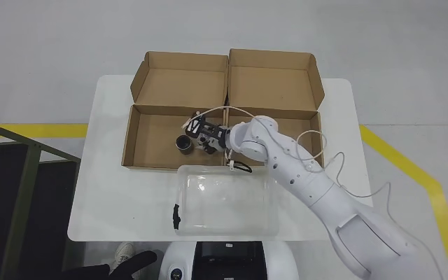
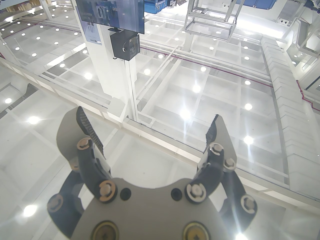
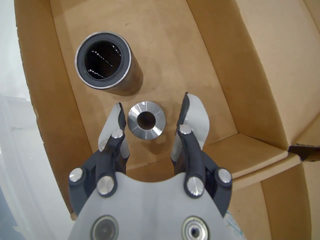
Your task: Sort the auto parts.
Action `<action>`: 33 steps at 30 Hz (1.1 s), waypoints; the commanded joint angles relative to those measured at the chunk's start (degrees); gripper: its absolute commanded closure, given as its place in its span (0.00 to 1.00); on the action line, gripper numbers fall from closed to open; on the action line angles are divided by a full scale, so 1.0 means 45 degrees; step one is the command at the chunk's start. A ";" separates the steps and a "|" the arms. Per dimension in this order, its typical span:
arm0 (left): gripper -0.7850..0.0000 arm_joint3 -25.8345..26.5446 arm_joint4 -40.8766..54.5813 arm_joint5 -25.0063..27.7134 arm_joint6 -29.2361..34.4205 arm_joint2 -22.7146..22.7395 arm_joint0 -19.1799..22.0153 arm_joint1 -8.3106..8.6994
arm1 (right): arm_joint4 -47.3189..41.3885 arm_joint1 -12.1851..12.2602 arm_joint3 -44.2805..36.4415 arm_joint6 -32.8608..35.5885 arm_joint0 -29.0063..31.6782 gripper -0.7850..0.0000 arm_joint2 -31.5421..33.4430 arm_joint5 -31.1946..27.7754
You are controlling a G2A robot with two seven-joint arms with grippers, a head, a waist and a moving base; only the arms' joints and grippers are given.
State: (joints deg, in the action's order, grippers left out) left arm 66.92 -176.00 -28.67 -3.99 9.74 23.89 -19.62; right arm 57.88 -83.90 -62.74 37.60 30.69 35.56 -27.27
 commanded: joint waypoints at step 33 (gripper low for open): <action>0.00 0.0000 0.0000 0.0000 0.0000 0.0000 0.0000 0.0000 | 0.0835 0.1778 -0.8733 0.0052 0.4834 0.00 0.4817 -0.2719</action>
State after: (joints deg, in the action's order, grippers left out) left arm 66.92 -176.00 -28.67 -3.99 9.74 23.89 -19.62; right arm 61.82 -76.23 -101.03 37.93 51.31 56.19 -38.48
